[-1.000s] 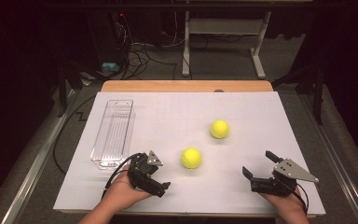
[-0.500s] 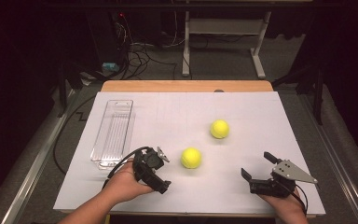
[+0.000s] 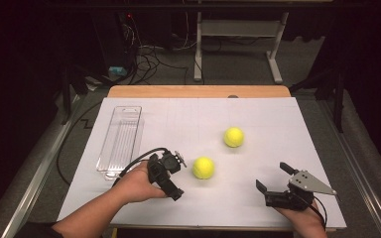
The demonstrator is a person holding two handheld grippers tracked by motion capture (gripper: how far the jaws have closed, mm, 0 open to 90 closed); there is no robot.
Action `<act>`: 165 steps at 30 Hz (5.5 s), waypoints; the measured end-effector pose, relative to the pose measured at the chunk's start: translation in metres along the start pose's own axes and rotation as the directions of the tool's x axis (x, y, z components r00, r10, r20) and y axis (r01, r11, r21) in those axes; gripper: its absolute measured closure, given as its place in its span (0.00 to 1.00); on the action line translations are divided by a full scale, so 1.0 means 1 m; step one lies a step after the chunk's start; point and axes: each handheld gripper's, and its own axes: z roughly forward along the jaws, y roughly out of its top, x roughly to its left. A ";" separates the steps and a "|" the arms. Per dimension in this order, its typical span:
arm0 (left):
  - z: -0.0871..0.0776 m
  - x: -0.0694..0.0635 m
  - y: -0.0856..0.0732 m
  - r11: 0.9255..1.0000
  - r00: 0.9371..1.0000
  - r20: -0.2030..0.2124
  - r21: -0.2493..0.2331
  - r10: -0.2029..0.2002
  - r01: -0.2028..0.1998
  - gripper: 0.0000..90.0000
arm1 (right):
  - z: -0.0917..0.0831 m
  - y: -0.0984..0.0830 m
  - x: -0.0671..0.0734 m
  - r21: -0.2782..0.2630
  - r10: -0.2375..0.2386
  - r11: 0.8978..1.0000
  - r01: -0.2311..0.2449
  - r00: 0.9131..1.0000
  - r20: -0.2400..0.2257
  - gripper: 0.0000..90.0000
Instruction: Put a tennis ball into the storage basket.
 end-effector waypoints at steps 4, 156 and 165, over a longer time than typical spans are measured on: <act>0.000 0.002 0.010 1.000 1.000 0.015 0.022 0.002 -0.002 0.03 | 0.000 0.000 0.000 0.000 0.001 1.000 -0.001 1.000 -0.002 0.00; -0.069 0.203 -0.024 0.844 0.847 -0.176 0.115 -0.501 0.524 0.29 | 0.006 -0.007 0.000 0.033 -0.009 0.999 0.009 1.000 -0.005 0.00; -0.079 0.200 -0.021 0.848 0.845 -0.144 0.064 -0.514 0.527 0.01 | 0.006 -0.007 0.000 0.034 -0.006 0.999 0.007 1.000 -0.005 0.00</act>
